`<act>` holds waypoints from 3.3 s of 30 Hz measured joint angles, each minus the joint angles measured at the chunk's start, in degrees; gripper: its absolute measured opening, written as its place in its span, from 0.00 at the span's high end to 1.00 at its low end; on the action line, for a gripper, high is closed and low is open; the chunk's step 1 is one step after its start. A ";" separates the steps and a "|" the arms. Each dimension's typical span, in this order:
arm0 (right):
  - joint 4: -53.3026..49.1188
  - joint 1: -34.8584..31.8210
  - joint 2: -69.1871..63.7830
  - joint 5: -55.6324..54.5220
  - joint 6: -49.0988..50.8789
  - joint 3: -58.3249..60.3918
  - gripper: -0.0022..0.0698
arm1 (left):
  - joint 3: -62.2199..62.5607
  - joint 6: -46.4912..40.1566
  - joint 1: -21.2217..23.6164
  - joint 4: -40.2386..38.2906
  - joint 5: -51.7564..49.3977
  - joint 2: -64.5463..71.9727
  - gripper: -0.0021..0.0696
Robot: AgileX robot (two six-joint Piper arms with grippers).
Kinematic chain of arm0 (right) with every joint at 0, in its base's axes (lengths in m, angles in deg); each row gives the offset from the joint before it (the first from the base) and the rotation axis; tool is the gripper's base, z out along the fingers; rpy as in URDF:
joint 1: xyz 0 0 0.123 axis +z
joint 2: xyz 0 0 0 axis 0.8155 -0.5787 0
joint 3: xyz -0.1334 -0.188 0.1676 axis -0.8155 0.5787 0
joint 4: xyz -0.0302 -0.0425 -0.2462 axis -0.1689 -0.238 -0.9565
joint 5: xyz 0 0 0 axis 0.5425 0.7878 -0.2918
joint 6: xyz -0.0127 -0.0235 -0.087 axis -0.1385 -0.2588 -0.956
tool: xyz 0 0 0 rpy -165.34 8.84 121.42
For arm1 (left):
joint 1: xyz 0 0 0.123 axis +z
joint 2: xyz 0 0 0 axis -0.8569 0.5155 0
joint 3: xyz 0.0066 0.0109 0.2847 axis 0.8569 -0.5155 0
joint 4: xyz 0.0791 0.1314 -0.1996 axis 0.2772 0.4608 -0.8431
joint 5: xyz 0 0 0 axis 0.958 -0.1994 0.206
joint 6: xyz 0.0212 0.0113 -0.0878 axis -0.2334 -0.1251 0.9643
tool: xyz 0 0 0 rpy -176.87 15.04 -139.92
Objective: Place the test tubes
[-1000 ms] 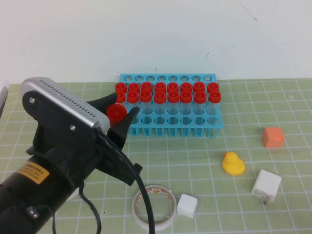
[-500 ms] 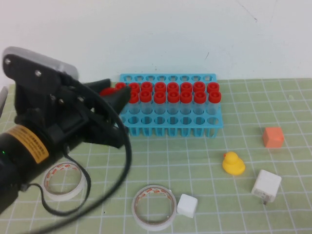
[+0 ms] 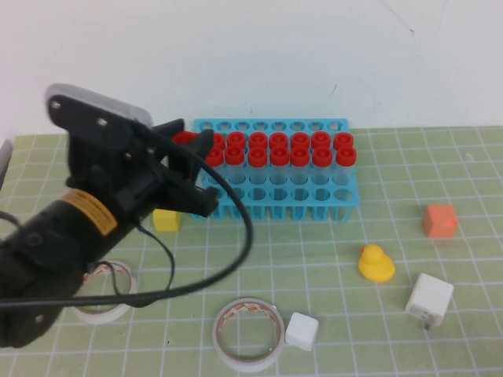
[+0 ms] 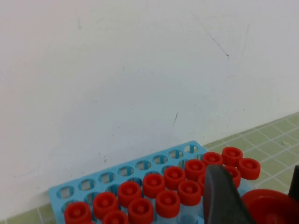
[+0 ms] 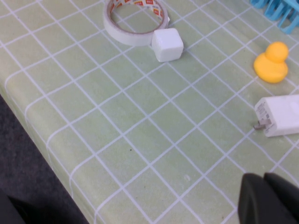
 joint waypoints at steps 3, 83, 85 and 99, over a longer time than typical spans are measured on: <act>0.00 0.00 0.00 0.00 0.00 0.00 0.97 | 0.02 -2.45 0.00 -0.36 4.14 2.77 0.61; 0.00 0.00 0.00 0.00 0.00 0.00 0.97 | 14.44 -8.66 4.74 -15.37 20.99 35.75 0.61; 0.00 0.00 0.00 0.00 0.00 0.00 0.97 | 14.44 -8.66 4.74 -15.13 20.99 35.85 0.61; 0.00 0.00 0.00 0.00 0.00 0.00 0.97 | 16.47 -8.66 4.74 -15.04 22.16 37.72 0.61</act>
